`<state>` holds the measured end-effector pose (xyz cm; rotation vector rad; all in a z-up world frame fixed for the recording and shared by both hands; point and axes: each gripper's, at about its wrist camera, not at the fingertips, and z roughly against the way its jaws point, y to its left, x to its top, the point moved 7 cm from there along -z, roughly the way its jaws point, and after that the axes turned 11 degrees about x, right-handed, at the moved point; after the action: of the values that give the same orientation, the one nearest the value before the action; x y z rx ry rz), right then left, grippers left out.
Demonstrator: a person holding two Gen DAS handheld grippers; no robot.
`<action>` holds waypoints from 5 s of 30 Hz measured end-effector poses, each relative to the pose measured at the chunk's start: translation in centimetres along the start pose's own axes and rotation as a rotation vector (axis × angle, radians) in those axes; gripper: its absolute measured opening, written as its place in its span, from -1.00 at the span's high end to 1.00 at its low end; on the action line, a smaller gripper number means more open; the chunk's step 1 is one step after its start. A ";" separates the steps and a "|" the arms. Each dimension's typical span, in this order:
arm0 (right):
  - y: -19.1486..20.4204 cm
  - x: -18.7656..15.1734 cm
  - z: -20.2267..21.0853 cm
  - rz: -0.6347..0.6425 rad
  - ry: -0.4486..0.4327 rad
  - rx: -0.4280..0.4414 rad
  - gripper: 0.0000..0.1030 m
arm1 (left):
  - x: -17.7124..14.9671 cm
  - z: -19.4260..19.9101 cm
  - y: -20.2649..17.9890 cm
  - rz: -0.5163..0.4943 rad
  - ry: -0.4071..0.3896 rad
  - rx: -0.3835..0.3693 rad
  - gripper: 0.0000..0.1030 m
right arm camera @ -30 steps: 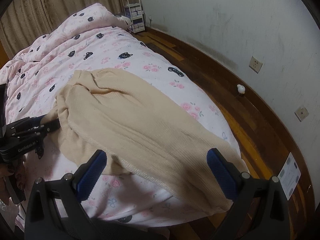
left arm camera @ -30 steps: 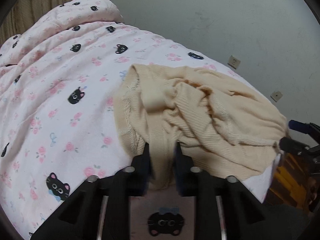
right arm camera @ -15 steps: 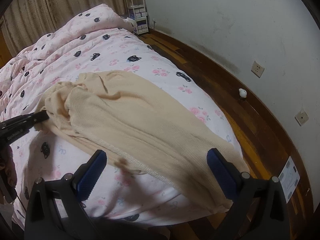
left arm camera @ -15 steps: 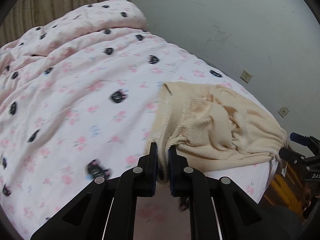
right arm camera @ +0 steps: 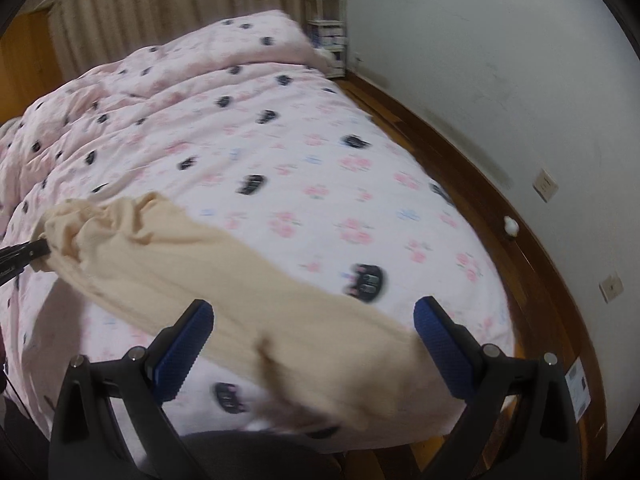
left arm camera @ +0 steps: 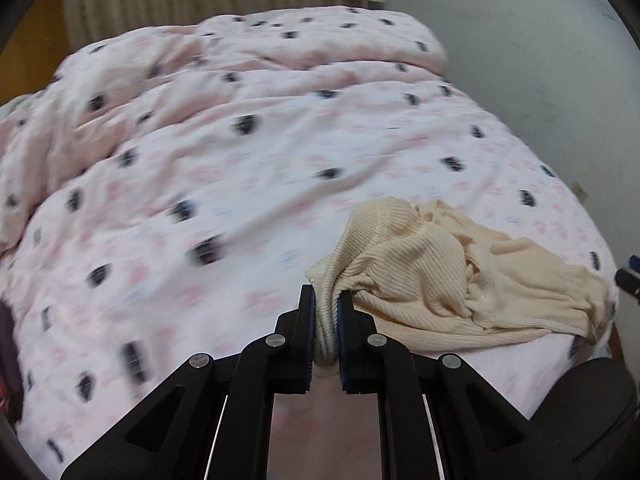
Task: Fold clothes
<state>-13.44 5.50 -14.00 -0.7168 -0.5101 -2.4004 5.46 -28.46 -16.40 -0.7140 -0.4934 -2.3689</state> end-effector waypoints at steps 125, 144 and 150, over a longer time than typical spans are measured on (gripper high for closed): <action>19.6 -5.6 -7.0 0.233 0.281 0.230 -0.98 | -11.0 -2.3 17.0 0.083 0.137 0.065 0.92; 19.3 -5.9 -7.5 0.208 0.295 0.246 -0.98 | -10.5 -3.2 15.9 0.047 0.162 -0.076 0.59; 19.1 -5.9 -7.7 0.198 0.300 0.253 -0.98 | -10.7 -2.2 14.9 0.009 0.129 -0.070 0.59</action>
<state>-0.35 -10.44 -19.96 -0.2762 -0.5726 -2.1566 21.43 -35.90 -21.96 -0.5884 -0.3532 -2.4152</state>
